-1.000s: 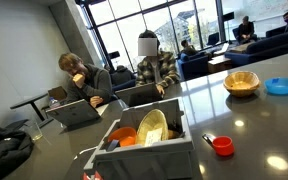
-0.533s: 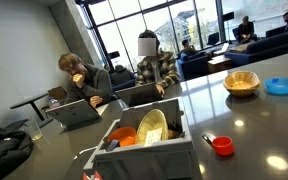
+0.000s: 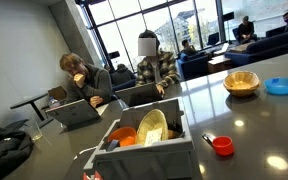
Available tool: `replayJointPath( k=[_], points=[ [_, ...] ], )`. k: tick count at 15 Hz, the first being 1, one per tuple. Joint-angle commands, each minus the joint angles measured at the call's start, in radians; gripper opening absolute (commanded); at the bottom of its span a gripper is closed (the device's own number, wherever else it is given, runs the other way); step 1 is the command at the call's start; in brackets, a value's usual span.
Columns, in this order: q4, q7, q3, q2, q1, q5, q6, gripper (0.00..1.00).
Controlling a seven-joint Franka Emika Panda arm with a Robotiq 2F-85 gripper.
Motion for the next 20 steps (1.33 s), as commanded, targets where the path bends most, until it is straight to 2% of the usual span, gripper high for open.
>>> replayJointPath(
  k=[1, 7, 8, 20],
  points=[
    [0.001, 0.024, 0.010, 0.005, -0.009, -0.020, 0.010, 0.01],
    [0.002, -0.033, -0.008, 0.004, 0.017, 0.038, -0.002, 0.01],
    [0.002, -0.006, 0.002, 0.005, 0.005, 0.015, -0.004, 0.04],
    [0.002, -0.015, 0.002, 0.005, 0.010, 0.026, -0.004, 0.04]
  ],
)
